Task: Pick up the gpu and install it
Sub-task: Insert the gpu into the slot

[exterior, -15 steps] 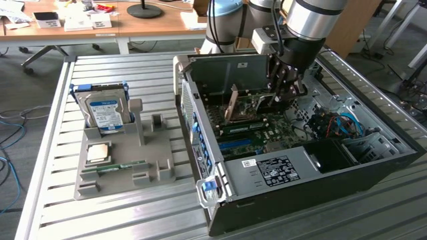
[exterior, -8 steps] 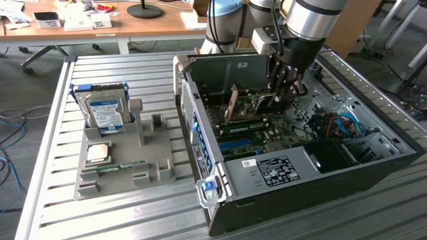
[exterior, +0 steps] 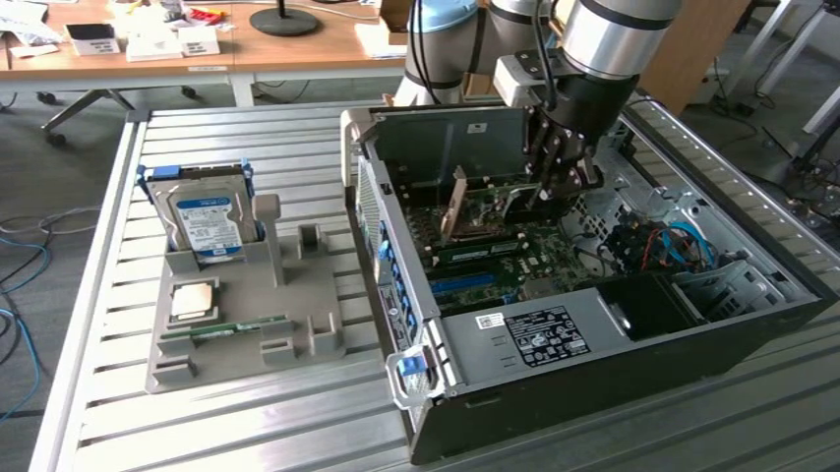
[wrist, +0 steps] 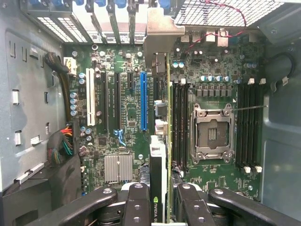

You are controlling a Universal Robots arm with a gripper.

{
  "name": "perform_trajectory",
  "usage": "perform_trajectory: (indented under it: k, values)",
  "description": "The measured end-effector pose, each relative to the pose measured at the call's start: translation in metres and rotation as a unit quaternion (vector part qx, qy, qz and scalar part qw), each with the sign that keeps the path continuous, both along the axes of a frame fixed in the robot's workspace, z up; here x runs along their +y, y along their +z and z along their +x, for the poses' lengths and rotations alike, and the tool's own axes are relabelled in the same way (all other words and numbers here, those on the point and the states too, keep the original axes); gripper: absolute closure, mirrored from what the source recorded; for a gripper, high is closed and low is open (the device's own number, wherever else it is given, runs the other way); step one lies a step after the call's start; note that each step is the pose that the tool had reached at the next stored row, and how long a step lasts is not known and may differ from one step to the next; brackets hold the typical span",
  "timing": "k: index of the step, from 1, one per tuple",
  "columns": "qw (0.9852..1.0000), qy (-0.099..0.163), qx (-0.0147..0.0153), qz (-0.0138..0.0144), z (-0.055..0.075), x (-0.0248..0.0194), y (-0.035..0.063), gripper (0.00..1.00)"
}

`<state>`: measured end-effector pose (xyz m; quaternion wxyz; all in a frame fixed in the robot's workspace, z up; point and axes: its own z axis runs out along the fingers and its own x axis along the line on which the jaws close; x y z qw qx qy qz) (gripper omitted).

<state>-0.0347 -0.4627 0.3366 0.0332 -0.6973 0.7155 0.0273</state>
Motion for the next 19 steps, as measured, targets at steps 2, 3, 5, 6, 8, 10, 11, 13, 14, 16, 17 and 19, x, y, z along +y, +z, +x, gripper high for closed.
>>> perform_trajectory:
  k: [2, 3, 5, 6, 8, 10, 11, 13, 14, 16, 17, 19]
  values:
    - [1.0000, 0.000, 0.0000, 0.0000, -0.0015, 0.0000, 0.0000, 0.73]
    - [1.0000, 0.000, 0.0000, 0.0000, -0.0016, 0.0000, 0.0000, 0.73]
    - [1.0000, 0.000, 0.0000, -0.0001, -0.0017, 0.0000, 0.0000, 0.73]
    - [1.0000, 0.000, 0.0000, 0.0000, -0.0018, 0.0000, -0.0005, 0.73]
    - [1.0000, 0.000, 0.0000, 0.0000, -0.0018, 0.0000, -0.0013, 0.73]
    - [1.0000, 0.000, 0.0000, -0.0001, -0.0018, 0.0000, -0.0013, 0.73]
    - [1.0000, 0.000, 0.0000, -0.0001, -0.0019, 0.0000, -0.0013, 0.73]
    - [1.0000, 0.000, 0.0000, -0.0001, -0.0019, 0.0000, -0.0014, 0.73]
    - [1.0000, 0.000, 0.0000, 0.0000, -0.0019, 0.0000, -0.0014, 0.73]
    - [1.0000, 0.000, 0.0000, 0.0000, -0.0034, 0.0000, -0.0016, 0.73]
    - [1.0000, 0.000, -0.0001, 0.0000, -0.0040, 0.0000, -0.0016, 0.73]
    - [1.0000, 0.000, -0.0001, 0.0000, -0.0046, 0.0000, -0.0017, 0.73]
